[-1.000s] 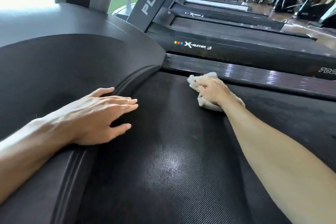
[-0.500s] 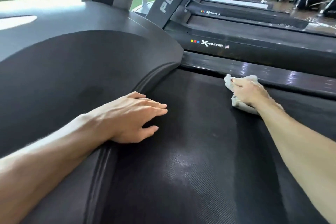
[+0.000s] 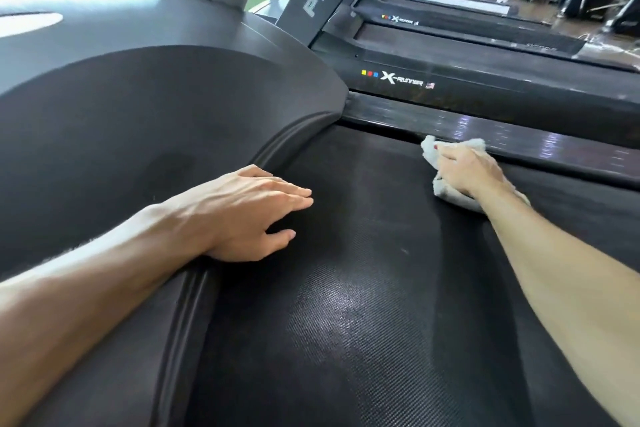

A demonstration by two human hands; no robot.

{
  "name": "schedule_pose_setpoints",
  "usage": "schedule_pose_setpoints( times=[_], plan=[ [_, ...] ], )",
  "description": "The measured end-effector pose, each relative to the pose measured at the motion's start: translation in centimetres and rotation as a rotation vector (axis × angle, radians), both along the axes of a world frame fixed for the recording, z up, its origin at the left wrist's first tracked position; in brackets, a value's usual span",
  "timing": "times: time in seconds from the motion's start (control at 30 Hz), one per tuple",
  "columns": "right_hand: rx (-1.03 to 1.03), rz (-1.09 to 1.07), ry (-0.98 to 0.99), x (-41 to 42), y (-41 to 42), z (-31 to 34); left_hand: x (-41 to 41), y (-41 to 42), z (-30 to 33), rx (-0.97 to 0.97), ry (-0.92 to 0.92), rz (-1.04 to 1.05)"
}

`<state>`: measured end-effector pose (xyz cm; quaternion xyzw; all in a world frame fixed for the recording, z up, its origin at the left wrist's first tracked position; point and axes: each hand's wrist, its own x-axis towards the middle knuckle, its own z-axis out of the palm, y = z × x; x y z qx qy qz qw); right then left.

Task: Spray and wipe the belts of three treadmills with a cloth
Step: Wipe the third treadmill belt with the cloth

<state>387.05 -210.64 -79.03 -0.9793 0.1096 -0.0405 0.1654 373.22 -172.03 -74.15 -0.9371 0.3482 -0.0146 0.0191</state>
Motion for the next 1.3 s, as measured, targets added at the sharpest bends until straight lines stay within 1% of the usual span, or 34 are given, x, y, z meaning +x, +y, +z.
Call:
schedule_pose_setpoints(
  times=[0.03,0.1,0.17,0.2,0.27,0.37,0.4,0.43,0.5,0.6,0.67,0.73,0.77,0.87,0.93,1.03,1.1,1.17,1.23,1.3],
  plan=[
    [-0.006,0.067,0.005,-0.1,0.4,-0.1,0.0,0.1,0.0,-0.004,-0.005,0.003],
    [0.053,0.178,0.016,-1.2,-0.4,-0.2,0.0,0.1,0.1,-0.008,-0.011,0.009],
    [0.136,0.211,-0.024,-2.4,-1.9,-0.4,0.0,0.1,0.0,-0.015,-0.012,0.007],
    [0.161,0.201,-0.040,-2.6,-2.6,-0.4,0.0,0.1,0.1,-0.016,-0.016,0.003],
    [0.111,0.136,-0.039,-2.3,-2.9,-0.5,-0.1,0.1,0.0,-0.018,-0.016,0.006],
    [0.008,-0.023,-0.050,-1.1,-0.4,-0.2,0.0,0.1,-0.1,-0.012,-0.025,0.005],
    [0.009,-0.047,-0.041,-0.6,0.5,0.0,0.0,0.2,-0.2,-0.012,-0.025,0.006],
    [-0.001,-0.007,-0.041,0.0,1.0,-0.1,0.0,0.2,-0.1,-0.014,-0.024,0.007],
    [0.003,0.143,-0.005,0.4,0.8,-0.4,-0.1,0.0,0.0,-0.017,-0.022,0.008],
    [0.110,0.312,-0.039,-1.6,-1.1,-1.1,-0.2,0.0,0.1,-0.020,-0.022,0.010],
    [0.155,0.284,-0.067,-3.1,-2.9,-1.0,-0.2,0.0,0.1,-0.033,-0.021,0.009],
    [0.154,0.194,-0.052,-3.6,-3.8,-0.4,-0.1,0.1,0.0,-0.035,-0.027,0.008],
    [0.120,0.167,-0.040,-3.2,-3.8,-0.3,-0.2,0.1,-0.1,-0.035,-0.028,0.010],
    [0.058,0.070,-0.087,-1.4,-1.5,0.4,-0.1,0.0,-0.1,-0.023,-0.030,0.015],
    [0.034,0.090,-0.050,-0.4,0.5,0.3,-0.1,0.1,0.0,-0.025,-0.032,0.019],
    [0.007,0.276,-0.004,-0.9,1.0,-0.5,-0.2,0.0,0.1,-0.027,-0.033,0.019],
    [0.047,0.349,0.017,-1.7,-0.1,-1.1,-0.2,0.0,0.1,-0.020,-0.028,0.030],
    [0.090,0.303,-0.007,-1.8,-0.8,-1.0,-0.1,0.2,0.0,-0.026,-0.033,0.034],
    [0.049,0.189,-0.026,-0.8,0.0,-0.8,-0.1,0.1,-0.1,-0.021,-0.042,0.035],
    [0.022,0.137,-0.056,0.7,2.3,-0.4,0.0,0.0,0.0,-0.016,-0.036,0.047]
  ],
)
